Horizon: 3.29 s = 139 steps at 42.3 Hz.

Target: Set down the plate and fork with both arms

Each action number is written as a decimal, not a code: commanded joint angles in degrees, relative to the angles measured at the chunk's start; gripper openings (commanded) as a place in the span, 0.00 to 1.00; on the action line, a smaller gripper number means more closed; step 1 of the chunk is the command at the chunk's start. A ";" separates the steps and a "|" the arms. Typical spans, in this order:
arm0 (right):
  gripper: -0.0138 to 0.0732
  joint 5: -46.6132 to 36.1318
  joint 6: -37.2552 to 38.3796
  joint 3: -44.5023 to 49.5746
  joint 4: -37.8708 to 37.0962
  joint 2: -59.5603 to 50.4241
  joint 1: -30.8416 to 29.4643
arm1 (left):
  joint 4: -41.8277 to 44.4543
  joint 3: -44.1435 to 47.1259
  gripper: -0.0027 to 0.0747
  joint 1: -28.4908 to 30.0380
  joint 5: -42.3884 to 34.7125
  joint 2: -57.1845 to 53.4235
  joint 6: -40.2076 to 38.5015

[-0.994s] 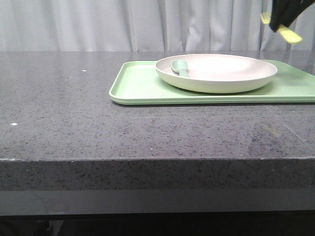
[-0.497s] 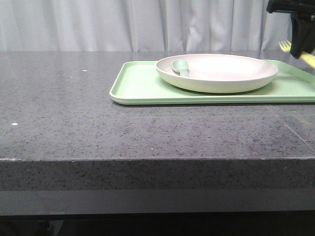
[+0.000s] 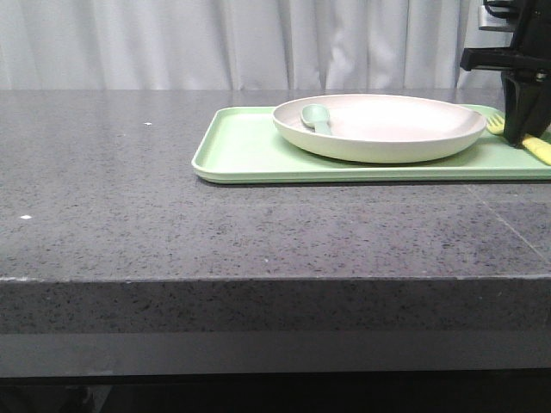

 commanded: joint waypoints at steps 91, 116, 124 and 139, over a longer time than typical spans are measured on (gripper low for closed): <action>0.54 -13.49 -2.63 49.70 -1.91 -73.78 12.87 | -1.23 -1.58 0.36 0.14 -3.53 -0.21 0.11; 0.54 -13.79 -2.63 50.27 -1.91 -79.01 12.87 | -1.23 -1.58 0.36 0.14 -3.53 -0.21 0.11; 0.54 -14.85 -2.63 50.27 -1.91 -79.01 12.87 | -1.23 -1.58 0.36 0.14 -4.04 -0.21 0.11; 0.18 -15.22 -2.63 50.34 -1.91 -79.01 12.87 | -0.30 -1.58 0.01 0.14 -7.25 -0.21 -0.66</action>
